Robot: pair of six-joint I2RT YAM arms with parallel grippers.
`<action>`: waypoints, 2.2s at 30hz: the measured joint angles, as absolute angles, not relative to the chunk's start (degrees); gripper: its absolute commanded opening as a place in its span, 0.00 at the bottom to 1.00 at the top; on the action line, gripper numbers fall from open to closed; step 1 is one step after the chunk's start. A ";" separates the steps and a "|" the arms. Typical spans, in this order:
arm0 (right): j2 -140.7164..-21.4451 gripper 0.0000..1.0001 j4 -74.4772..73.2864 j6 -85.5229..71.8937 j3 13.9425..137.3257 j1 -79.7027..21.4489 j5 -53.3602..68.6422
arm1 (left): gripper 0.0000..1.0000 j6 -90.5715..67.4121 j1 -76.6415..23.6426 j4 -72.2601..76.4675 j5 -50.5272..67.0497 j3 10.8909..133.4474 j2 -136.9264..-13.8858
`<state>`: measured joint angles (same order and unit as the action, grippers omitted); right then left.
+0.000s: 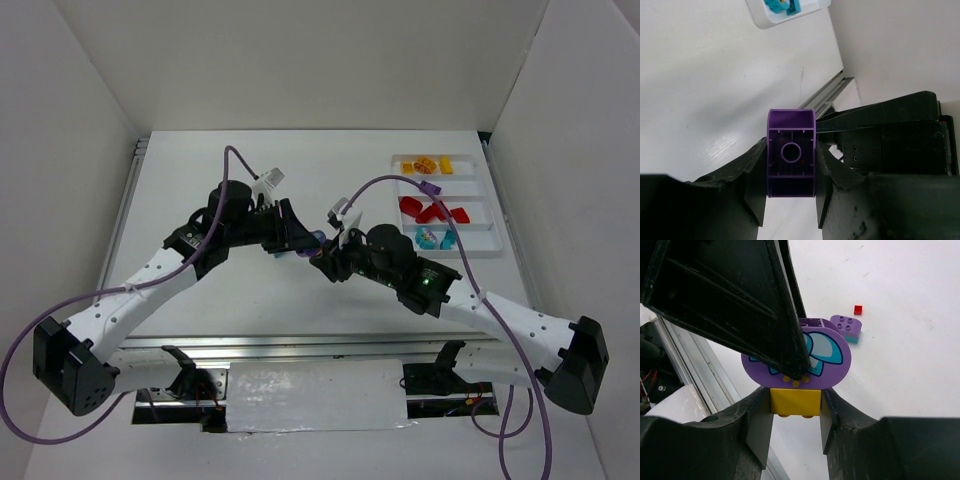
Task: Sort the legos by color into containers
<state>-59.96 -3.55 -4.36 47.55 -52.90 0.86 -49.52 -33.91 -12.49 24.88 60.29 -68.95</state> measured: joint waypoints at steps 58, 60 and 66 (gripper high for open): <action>-142.93 0.82 -35.90 -32.60 132.11 10.33 -18.28 | 0.08 -23.86 -20.03 -32.64 -7.25 58.65 -54.74; -142.93 1.00 -35.90 -32.73 132.38 10.59 -18.41 | 0.09 -23.86 -20.03 -32.64 -7.25 58.65 -54.87; -142.67 1.00 -36.25 -32.32 133.34 10.48 -17.17 | 0.08 -23.86 -20.03 -32.62 -7.20 58.65 -55.00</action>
<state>-142.67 -36.25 -32.32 133.34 10.48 -17.17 -23.86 -20.03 -32.62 -7.20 58.65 -55.00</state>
